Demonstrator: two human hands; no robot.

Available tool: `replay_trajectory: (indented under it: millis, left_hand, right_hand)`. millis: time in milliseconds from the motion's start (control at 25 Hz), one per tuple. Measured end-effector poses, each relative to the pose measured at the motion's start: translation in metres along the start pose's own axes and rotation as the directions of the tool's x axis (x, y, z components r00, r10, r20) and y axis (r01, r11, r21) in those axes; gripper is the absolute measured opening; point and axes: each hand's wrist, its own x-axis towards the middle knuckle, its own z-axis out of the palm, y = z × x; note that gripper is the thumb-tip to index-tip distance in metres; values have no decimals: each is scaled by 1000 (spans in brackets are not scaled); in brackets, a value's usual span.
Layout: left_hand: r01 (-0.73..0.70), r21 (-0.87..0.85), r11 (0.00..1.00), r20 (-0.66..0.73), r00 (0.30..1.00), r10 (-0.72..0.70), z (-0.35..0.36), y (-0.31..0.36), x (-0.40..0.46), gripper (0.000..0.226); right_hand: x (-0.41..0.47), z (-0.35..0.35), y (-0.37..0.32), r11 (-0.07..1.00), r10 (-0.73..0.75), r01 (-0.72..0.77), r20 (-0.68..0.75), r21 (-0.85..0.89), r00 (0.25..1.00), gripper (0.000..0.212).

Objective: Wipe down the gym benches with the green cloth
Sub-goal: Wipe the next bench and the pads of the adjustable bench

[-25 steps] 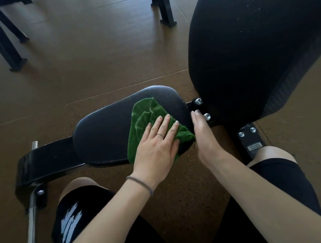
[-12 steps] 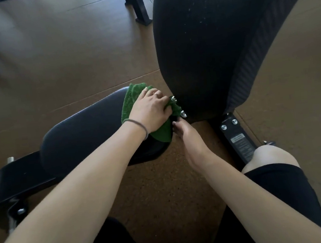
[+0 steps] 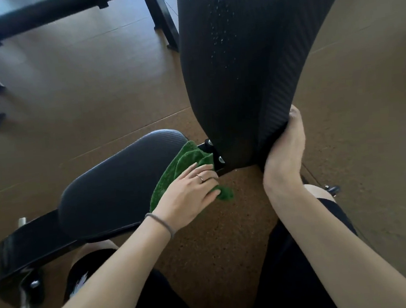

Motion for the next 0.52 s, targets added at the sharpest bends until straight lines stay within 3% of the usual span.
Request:
replay_trajectory:
  millis: [40, 80, 120, 160, 200, 240, 280, 320, 360, 520]
  left_hand:
    - [153, -243, 958, -77, 981, -176, -2, 4, 7, 40]
    - [291, -550, 783, -117, 901, -418, -9, 12, 14, 36]
    - [311, -820, 480, -83, 766, -638, -20, 22, 23, 34]
    - [212, -962, 170, 4, 636, -772, -36, 32, 33, 37]
    - [62, -995, -82, 103, 553, -827, -50, 41, 40, 42]
    - [-72, -966, -247, 176, 512, -841, -64, 48, 48, 44]
    - [-169, -933, -319, 197, 503, -842, -77, 53, 58, 46]
    - [-234, -917, -324, 165, 517, -840, -88, 60, 67, 49]
    - [-259, -929, -265, 94, 528, -844, -97, 70, 76, 53]
    - [-161, -965, 209, -263, 543, -797, -106, 113, 104, 54]
  right_hand:
    - [-4, 8, -10, 1000, 1, -1, 1, 17, 1000, 31]
    - [-8, 13, -16, 1000, 9, -9, -10, 21, 1000, 32]
    - [-10, 15, -18, 1000, 19, -19, -18, 6, 1000, 34]
    - [-9, 15, -16, 1000, 22, -22, -18, -3, 1000, 37]
    - [-9, 13, -14, 1000, 25, -25, -22, -12, 999, 40]
    - [-7, 11, -12, 1000, 14, -14, -20, -21, 1000, 42]
    - [-7, 11, -13, 999, 2, -2, -4, -33, 1000, 44]
    - [-8, 9, -13, 999, -15, 16, 17, -45, 1000, 47]
    - [-11, 8, -17, 997, -30, 33, 45, -66, 999, 48]
    - [-10, 8, -54, 974, -219, 223, 81, -37, 972, 39]
